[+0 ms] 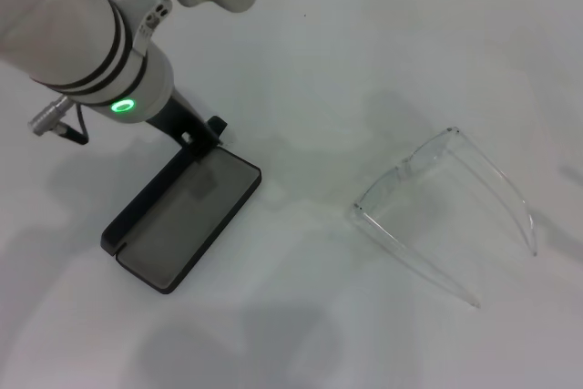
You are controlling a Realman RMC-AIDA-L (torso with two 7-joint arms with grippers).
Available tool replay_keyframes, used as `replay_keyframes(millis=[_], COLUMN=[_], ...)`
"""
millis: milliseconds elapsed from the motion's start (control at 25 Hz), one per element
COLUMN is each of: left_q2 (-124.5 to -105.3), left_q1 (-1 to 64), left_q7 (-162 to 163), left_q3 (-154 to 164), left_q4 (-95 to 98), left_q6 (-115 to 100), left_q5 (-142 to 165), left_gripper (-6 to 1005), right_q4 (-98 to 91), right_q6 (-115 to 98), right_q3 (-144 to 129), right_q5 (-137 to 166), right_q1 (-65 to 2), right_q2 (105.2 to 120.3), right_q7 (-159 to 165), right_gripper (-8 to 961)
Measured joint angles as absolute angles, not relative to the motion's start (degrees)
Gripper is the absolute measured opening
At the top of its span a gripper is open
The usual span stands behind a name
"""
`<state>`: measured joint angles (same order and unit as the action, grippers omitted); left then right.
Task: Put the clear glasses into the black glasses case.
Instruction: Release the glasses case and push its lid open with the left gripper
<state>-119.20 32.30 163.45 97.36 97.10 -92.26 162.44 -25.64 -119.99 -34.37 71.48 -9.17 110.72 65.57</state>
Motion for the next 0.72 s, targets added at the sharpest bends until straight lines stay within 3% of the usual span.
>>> replay_keyframes(millis=[80, 360, 720], left_q2=[-119.15, -119.22, -119.38], left_q1=[32.3, 31.8, 31.2], left_q7=[164.2, 165.0, 166.6], left_q3=[97.3, 97.3, 97.3], left_q4=[97.9, 102.4, 99.7], left_q6=[-93.4, -98.8, -99.4], left_q5=[162.5, 162.5, 162.6], left_gripper=[64, 332, 515], right_q4=[-25.6, -25.6, -25.4], right_q6=[-119.6, -119.2, -117.5], right_q3=[-34.5, -34.9, -35.0], right_q5=[71.5, 73.0, 73.8], right_q1=[-9.2, -12.0, -13.2], right_q2=[110.78, 110.75, 110.83], right_q7=[65.5, 65.5, 65.0], right_gripper=[832, 832, 831])
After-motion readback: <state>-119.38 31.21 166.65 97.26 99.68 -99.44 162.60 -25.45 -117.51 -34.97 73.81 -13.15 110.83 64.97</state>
